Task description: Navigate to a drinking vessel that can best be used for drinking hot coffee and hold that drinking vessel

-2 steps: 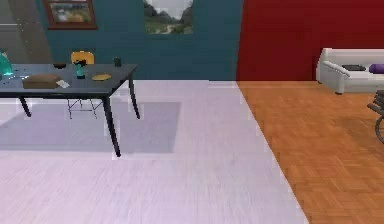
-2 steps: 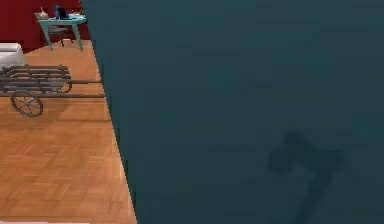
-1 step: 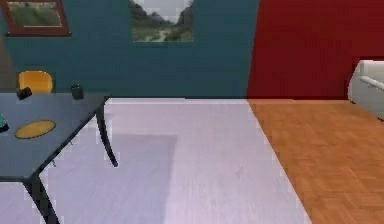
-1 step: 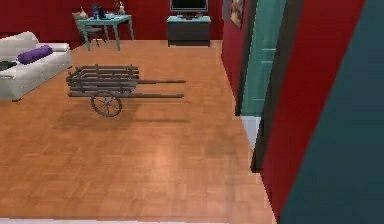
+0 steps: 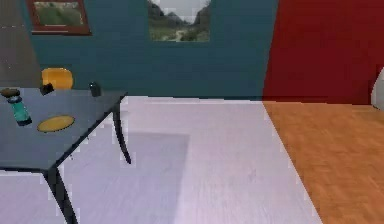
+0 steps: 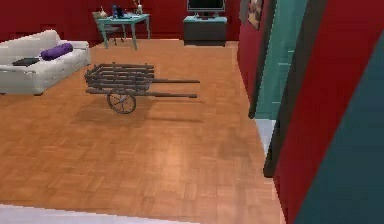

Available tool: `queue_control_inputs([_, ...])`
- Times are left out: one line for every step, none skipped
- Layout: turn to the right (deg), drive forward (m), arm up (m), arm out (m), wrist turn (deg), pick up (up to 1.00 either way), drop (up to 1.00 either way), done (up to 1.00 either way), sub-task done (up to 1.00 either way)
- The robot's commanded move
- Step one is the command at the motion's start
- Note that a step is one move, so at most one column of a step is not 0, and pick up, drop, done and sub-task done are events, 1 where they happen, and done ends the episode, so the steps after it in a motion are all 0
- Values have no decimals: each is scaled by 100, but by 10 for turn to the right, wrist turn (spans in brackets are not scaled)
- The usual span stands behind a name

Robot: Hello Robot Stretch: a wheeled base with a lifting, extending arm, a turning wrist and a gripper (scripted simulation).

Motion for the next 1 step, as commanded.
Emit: queue_control_inputs([0, 100, 0, 0, 0, 0, 0, 0, 0])
